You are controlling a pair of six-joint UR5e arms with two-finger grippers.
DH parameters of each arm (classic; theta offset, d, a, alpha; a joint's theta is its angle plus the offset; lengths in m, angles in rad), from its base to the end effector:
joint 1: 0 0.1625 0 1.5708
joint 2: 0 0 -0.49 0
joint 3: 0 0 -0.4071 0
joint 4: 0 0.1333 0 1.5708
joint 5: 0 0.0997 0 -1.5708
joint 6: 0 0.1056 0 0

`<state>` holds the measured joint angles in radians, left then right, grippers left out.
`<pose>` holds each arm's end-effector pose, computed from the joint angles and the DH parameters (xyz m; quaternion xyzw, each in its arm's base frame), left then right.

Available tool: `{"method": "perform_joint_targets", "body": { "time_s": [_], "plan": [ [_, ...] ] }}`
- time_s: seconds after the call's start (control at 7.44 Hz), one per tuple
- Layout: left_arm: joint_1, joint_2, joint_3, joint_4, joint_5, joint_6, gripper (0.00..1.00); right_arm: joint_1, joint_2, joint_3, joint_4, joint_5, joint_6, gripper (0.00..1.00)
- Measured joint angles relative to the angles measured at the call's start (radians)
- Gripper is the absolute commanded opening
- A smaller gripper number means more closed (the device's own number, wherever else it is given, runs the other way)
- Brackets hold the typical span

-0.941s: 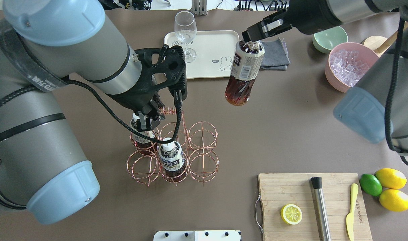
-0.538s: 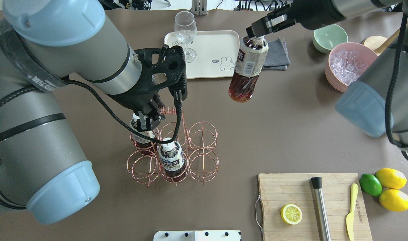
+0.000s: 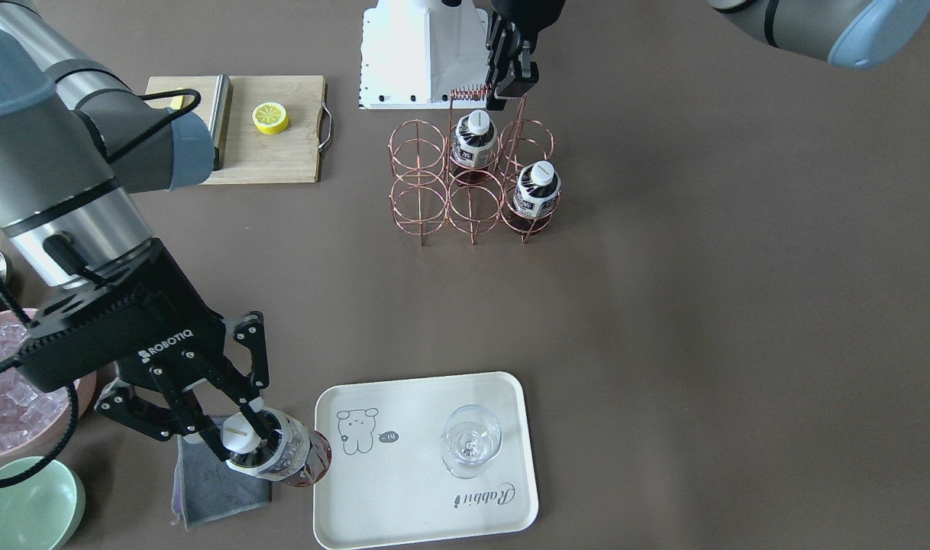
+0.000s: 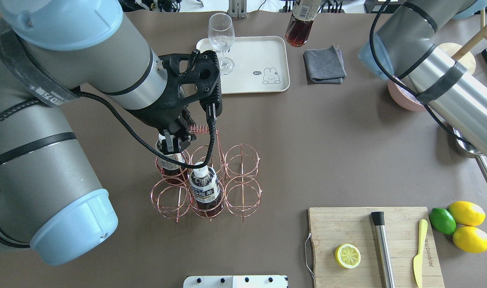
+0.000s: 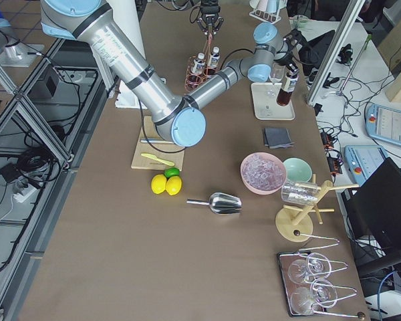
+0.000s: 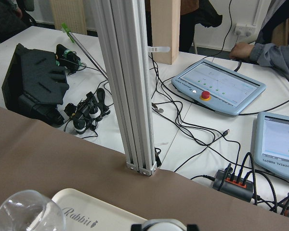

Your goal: Take tea from basket to plate

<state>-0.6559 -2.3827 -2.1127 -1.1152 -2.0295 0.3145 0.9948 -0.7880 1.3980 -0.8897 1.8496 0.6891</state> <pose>0.4064 -0.4219 0.0831 0.3433 0.3207 0.5866 0.6597 -0.3507 -0.7314 0.2089 0.4149 -0.4418 -0.0388 0.7945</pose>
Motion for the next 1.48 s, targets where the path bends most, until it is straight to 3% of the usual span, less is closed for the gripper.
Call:
{"method": "perform_joint_targets", "body": {
  "time_s": [0.4,0.67,1.08,1.48],
  "plan": [
    [-0.001,0.000,0.000,0.000,0.000,0.001,0.00,-0.099,0.062,-0.092,0.031,-0.184,0.031,0.00],
    [-0.002,0.001,0.000,0.000,0.000,0.001,0.00,-0.142,0.068,-0.206,0.193,-0.264,0.063,0.00],
    [-0.002,0.000,-0.001,0.000,-0.001,0.001,0.00,-0.160,0.070,-0.244,0.247,-0.283,0.086,0.00],
    [-0.039,-0.005,-0.012,0.001,-0.010,0.001,0.00,-0.144,0.067,-0.178,0.115,-0.191,0.056,0.00]
  ]
}}
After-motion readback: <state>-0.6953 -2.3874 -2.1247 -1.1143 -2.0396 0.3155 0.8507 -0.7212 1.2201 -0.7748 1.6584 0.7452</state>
